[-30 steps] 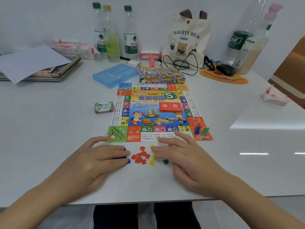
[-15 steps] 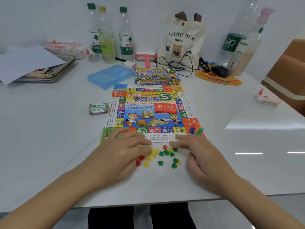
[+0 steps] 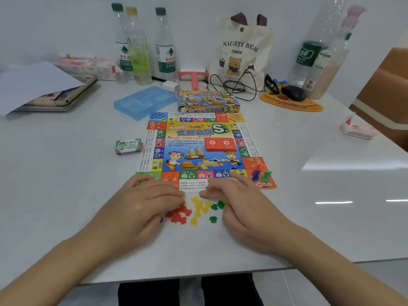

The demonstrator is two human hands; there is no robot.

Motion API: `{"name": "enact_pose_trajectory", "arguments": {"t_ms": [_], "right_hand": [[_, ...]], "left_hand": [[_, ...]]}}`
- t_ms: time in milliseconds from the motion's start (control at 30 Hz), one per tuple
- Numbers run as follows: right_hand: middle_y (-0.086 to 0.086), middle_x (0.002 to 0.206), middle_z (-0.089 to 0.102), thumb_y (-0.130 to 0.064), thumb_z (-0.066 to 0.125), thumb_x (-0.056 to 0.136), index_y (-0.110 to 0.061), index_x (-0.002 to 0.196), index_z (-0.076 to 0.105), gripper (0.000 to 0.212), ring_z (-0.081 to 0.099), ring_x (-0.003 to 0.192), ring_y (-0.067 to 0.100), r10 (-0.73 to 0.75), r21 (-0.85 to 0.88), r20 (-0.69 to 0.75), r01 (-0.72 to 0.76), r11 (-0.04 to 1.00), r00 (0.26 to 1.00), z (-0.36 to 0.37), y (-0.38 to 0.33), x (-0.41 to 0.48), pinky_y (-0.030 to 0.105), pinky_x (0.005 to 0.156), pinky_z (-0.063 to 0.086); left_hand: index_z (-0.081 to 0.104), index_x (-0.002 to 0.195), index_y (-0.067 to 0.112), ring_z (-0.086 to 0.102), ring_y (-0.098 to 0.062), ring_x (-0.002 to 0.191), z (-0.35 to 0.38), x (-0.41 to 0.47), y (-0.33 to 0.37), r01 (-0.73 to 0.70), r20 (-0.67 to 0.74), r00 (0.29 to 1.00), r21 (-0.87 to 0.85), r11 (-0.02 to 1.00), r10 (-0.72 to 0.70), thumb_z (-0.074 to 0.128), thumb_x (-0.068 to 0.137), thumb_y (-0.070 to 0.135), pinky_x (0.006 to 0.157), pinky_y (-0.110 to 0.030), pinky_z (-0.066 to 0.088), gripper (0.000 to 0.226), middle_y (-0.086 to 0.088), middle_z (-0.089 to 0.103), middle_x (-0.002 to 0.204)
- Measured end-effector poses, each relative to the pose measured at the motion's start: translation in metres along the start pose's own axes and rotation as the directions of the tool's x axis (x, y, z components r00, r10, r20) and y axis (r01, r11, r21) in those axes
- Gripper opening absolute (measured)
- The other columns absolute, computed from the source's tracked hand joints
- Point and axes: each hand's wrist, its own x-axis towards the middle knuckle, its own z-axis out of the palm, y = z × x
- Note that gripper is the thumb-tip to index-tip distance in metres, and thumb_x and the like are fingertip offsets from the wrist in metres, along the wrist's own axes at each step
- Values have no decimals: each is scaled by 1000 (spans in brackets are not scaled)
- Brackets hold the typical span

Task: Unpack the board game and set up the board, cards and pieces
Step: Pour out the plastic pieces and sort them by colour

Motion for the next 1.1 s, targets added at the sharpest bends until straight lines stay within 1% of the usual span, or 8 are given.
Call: {"name": "enact_pose_trajectory", "arguments": {"t_ms": [100, 233, 367, 500, 600, 667, 767, 1100], "right_hand": [[-15, 127, 61, -9, 37, 82, -19, 127, 42, 46, 26, 121, -22, 4, 16, 34, -5, 1000, 999, 4, -4, 6, 27, 116, 13], [-14, 128, 61, -10, 37, 84, -21, 126, 41, 43, 41, 126, -5, -32, 26, 81, 30, 999, 996, 8, -14, 15, 33, 117, 15], [-15, 129, 59, -9, 38, 85, -21, 128, 42, 45, 41, 126, -4, -85, 42, 101, 82, 996, 991, 7, -20, 17, 30, 118, 13], [-33, 118, 54, -4, 37, 81, -21, 123, 56, 49, 32, 122, -19, -10, 93, -51, 15, 996, 999, -4, -3, -1, 9, 108, 20], [-23, 109, 62, -11, 33, 77, -19, 109, 65, 46, 52, 111, 3, -8, 36, -171, 14, 999, 985, -7, 13, -15, 23, 94, 41], [-15, 105, 65, -11, 33, 74, -17, 102, 67, 44, 57, 101, 12, -20, -19, -227, 16, 1000, 974, -9, 19, -24, 30, 88, 43], [-8, 102, 66, -10, 33, 73, -16, 100, 66, 43, 57, 97, 13, -10, -79, -263, -11, 997, 965, -13, 23, -31, 29, 85, 42], [-9, 112, 60, -14, 35, 77, -21, 112, 59, 44, 50, 107, 11, -3, -101, -87, -5, 995, 996, -14, 21, -24, 26, 100, 33]], "left_hand": [[72, 107, 23, 56, -6, 111, -2, -7, -3, 32, 3, 999, 2, 999, -32, 43, 83, 16, 94, -31, 37, 38, 14, 66, 116], [72, 105, 23, 57, -7, 109, -2, -13, -4, 49, 1, 999, 15, 999, -49, 44, 82, 16, 92, -31, 37, 37, 14, 66, 114], [71, 107, 24, 58, -9, 108, -2, -14, -4, 51, 5, 999, 15, 999, -52, 44, 82, 16, 92, -31, 38, 38, 13, 66, 114], [71, 108, 23, 57, -9, 110, -1, -8, 2, 16, -1, 1000, 5, 1000, -16, 44, 84, 17, 93, -32, 37, 37, 13, 66, 116], [70, 109, 23, 56, -11, 112, 5, 2, 11, -33, -11, 999, -6, 999, 33, 44, 85, 18, 94, -36, 37, 36, 12, 65, 117], [68, 112, 23, 55, -12, 114, 9, 11, 16, -52, -6, 999, -3, 999, 52, 45, 84, 17, 94, -38, 37, 36, 11, 64, 118], [66, 115, 22, 53, -15, 117, 15, 23, 23, -60, 32, 998, 29, 998, 59, 45, 81, 17, 95, -38, 36, 40, 9, 63, 122], [61, 121, 30, 47, -21, 126, 23, 31, 31, -3, 186, 982, 89, 996, -14, 42, 76, 21, 99, -43, 34, 50, 1, 56, 131]]}}
